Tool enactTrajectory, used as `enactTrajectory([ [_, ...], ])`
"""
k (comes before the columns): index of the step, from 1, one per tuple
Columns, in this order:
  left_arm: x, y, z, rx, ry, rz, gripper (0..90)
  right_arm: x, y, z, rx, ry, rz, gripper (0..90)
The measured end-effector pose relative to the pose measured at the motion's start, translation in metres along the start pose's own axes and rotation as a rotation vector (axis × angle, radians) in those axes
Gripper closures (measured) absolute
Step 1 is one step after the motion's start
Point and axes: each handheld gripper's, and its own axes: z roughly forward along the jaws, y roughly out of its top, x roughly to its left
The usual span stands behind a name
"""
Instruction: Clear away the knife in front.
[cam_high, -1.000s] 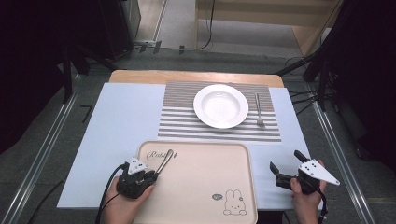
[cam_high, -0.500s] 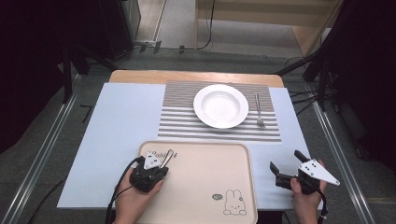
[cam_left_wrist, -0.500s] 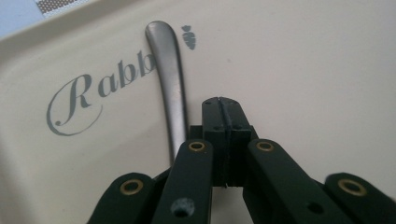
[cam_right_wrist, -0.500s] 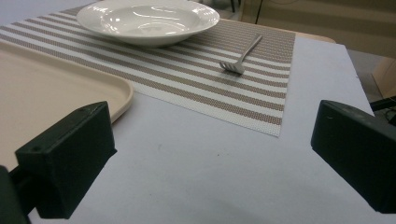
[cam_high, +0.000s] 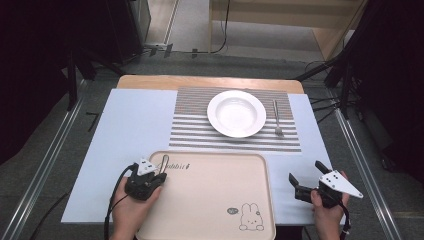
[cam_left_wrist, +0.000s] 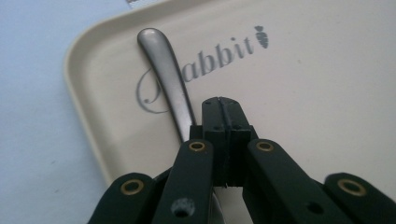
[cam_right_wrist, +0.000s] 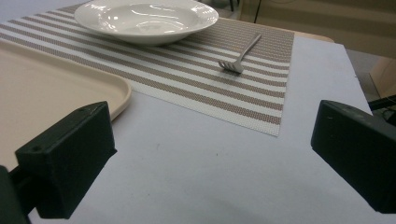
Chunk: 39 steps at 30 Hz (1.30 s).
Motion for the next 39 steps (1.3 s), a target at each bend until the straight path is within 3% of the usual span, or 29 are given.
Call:
enactTrajectory([
  [6,0.015,-0.005,-0.005,-0.031,-0.027,-0.034,90.0,0.000,0.000,0.000,0.002,-0.001,-0.004,0.0],
  [11,0.021,-0.007,-0.009,-0.079,-0.074,-0.025,89.7,0.000,0.000,0.000,-0.001,0.000,0.000,0.0],
  [12,0.023,-0.007,-0.010,-0.092,-0.089,-0.027,84.2,-0.001,0.000,0.000,-0.001,-0.001,0.003,0.0],
  [13,0.025,-0.007,-0.013,-0.130,-0.095,-0.030,71.1,-0.001,0.000,0.000,-0.001,-0.001,0.008,0.0],
  [15,0.027,-0.007,-0.015,-0.154,-0.095,-0.027,67.6,-0.001,0.000,0.000,-0.002,-0.001,0.008,0.0],
  [18,0.031,-0.007,-0.021,-0.199,-0.086,-0.025,46.6,-0.001,0.000,0.000,0.001,-0.003,0.007,0.0],
  [19,0.034,-0.007,-0.024,-0.217,-0.099,-0.032,46.6,-0.001,0.000,0.000,0.001,-0.003,0.007,0.0],
  [22,0.047,-0.010,-0.034,-0.283,-0.132,-0.077,34.0,-0.001,0.000,0.000,0.002,-0.003,0.007,0.0],
  [23,0.047,-0.010,-0.034,-0.283,-0.132,-0.077,26.7,-0.001,0.000,0.000,0.002,-0.003,0.008,0.0],
  [24,0.048,-0.010,-0.034,-0.277,-0.127,-0.083,26.7,-0.001,0.000,0.000,0.002,-0.003,0.008,0.0],
  [25,0.050,-0.011,-0.035,-0.266,-0.126,-0.068,14.0,-0.001,0.000,0.000,0.002,-0.003,0.007,0.0],
  [26,0.050,-0.011,-0.035,-0.266,-0.126,-0.068,11.3,-0.001,0.000,0.000,0.002,-0.003,0.007,0.0],
  [29,0.054,-0.014,-0.040,-0.309,-0.139,-0.089,10.4,-0.001,0.000,0.000,0.001,-0.002,0.004,0.0],
  [31,0.056,-0.015,-0.044,-0.328,-0.125,-0.090,10.4,-0.001,0.000,0.000,0.002,-0.001,0.006,0.0],
  [35,0.062,-0.019,-0.049,-0.338,-0.078,-0.101,10.3,-0.001,0.000,0.000,0.001,-0.001,0.005,0.0],
  [39,0.066,-0.019,-0.052,-0.349,-0.072,-0.091,10.4,-0.002,0.000,0.000,0.000,0.000,0.004,0.0],
])
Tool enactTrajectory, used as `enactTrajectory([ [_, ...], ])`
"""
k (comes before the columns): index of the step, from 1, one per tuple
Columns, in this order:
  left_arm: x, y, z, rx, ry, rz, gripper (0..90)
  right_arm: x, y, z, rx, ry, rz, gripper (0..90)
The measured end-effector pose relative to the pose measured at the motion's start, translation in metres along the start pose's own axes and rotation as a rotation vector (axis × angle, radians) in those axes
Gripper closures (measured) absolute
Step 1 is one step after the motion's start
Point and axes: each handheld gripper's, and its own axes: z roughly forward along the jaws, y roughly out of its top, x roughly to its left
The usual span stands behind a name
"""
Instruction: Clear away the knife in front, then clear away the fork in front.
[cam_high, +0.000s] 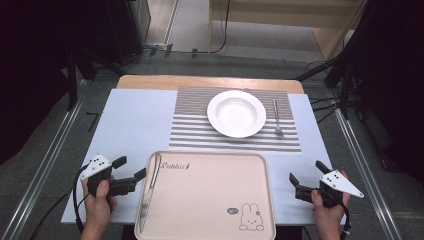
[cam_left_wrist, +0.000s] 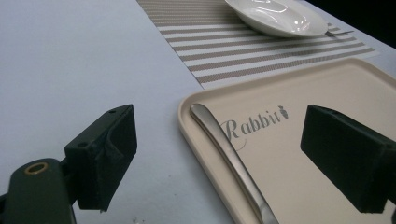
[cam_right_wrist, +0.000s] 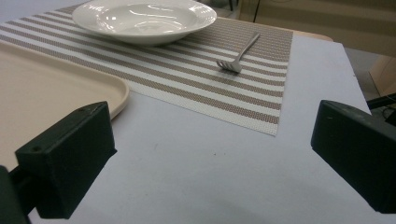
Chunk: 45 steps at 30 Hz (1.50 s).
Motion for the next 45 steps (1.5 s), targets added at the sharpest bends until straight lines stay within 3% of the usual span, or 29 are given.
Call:
enactTrajectory([
  [7,0.004,-0.003,-0.004,-0.039,-0.026,0.038,10.7,-0.001,0.001,-0.001,-0.003,0.000,0.015,0.0],
  [10,0.009,-0.004,-0.005,-0.055,-0.053,0.028,10.9,-0.002,0.001,-0.002,-0.008,0.004,0.027,0.0],
  [16,0.018,-0.008,-0.005,-0.068,0.031,0.023,10.9,-0.003,0.001,-0.005,-0.016,0.007,0.033,0.0],
  [23,0.023,-0.015,0.003,-0.070,0.038,0.007,10.9,-0.005,0.003,-0.008,-0.008,-0.006,0.052,0.0],
  [27,0.020,-0.018,0.003,-0.108,0.028,0.014,10.9,-0.007,0.005,-0.007,0.024,-0.024,0.077,0.0],
  [31,0.020,-0.019,0.001,-0.129,0.045,0.009,10.9,-0.007,0.008,-0.006,0.042,-0.046,0.062,0.0],
  [45,0.022,-0.020,0.000,-0.138,0.037,-0.020,10.9,-0.013,0.047,0.007,0.092,-0.080,0.043,0.0],
])
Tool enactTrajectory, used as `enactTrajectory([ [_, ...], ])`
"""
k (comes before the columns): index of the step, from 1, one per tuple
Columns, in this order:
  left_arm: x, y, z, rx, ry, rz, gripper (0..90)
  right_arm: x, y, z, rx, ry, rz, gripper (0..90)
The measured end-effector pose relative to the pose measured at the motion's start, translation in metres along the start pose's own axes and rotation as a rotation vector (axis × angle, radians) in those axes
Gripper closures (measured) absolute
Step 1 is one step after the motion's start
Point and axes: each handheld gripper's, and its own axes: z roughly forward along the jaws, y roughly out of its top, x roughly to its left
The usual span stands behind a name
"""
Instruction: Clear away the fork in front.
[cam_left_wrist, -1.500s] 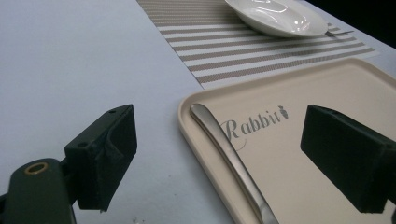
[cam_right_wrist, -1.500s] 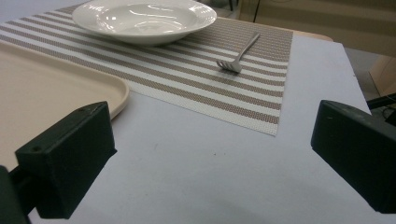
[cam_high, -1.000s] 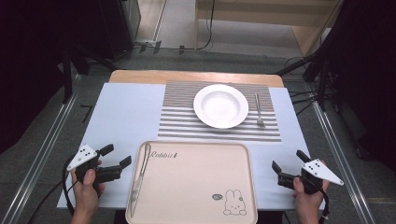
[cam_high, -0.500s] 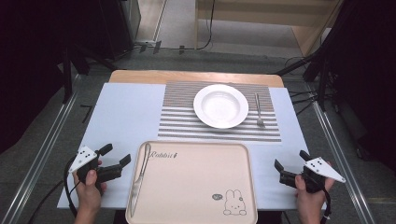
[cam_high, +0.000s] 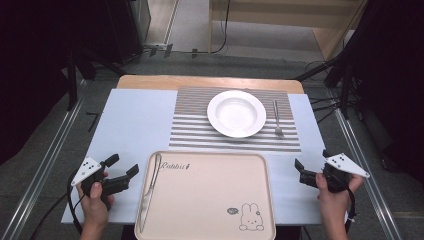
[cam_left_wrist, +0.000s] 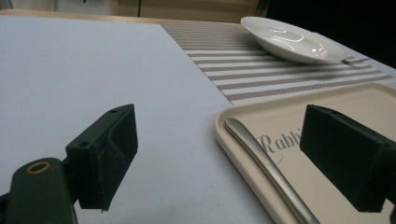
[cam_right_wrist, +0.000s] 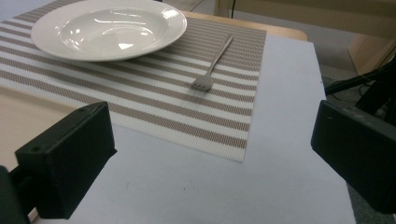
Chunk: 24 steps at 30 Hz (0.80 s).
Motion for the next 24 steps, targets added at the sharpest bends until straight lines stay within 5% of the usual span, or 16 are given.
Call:
enactTrajectory([
  [10,0.000,0.000,0.000,0.003,0.006,-0.003,10.9,-0.005,0.038,0.014,0.008,0.003,-0.001,0.0],
  [24,0.000,-0.001,0.000,0.004,0.004,-0.005,10.9,-0.011,0.064,0.045,0.052,0.011,0.045,0.0],
])
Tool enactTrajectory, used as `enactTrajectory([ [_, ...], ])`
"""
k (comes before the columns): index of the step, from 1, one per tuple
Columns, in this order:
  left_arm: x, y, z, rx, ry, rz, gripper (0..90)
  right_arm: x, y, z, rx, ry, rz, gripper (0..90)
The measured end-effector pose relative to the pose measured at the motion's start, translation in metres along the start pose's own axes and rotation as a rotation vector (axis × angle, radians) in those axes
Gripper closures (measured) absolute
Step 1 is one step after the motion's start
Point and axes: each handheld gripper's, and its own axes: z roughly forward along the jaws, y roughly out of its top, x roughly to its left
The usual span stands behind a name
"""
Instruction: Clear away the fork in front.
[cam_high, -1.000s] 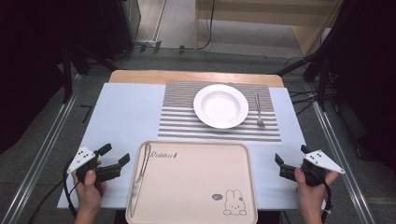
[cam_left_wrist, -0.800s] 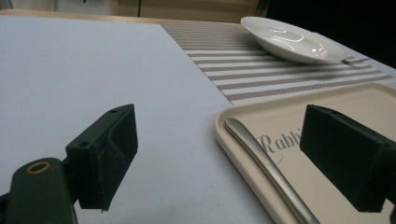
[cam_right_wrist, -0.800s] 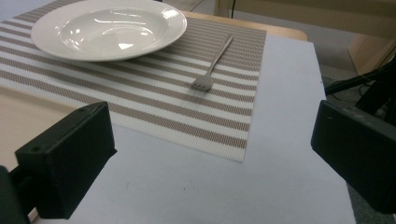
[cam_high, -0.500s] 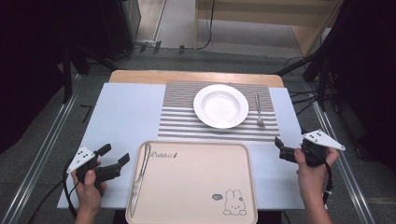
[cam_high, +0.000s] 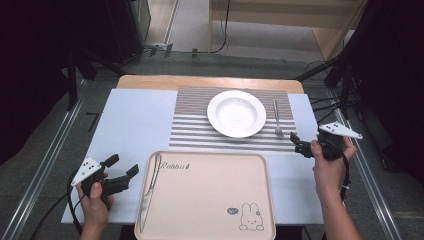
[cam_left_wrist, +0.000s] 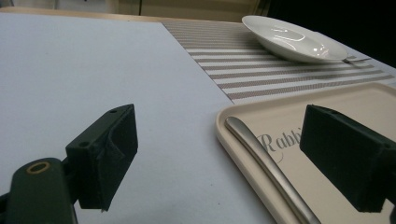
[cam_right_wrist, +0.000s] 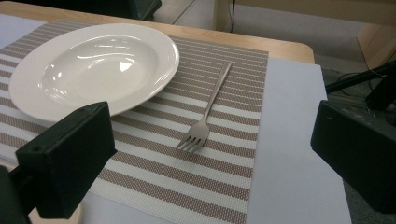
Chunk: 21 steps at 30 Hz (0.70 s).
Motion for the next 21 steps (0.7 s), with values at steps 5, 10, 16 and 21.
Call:
enactTrajectory([
  [5,0.000,0.000,0.001,0.000,-0.004,0.000,11.0,-0.004,0.007,0.010,-0.001,-0.007,0.013,3.6],
  [10,0.000,0.000,0.000,0.001,-0.004,0.000,11.0,-0.008,0.009,0.020,0.016,-0.013,0.028,3.6],
  [16,0.000,0.000,-0.001,-0.006,-0.007,0.000,11.0,-0.010,0.014,0.036,0.061,-0.008,0.043,4.8],
  [21,0.000,0.000,0.000,-0.001,-0.004,0.001,11.0,-0.011,0.020,0.043,0.073,-0.003,0.049,8.3],
])
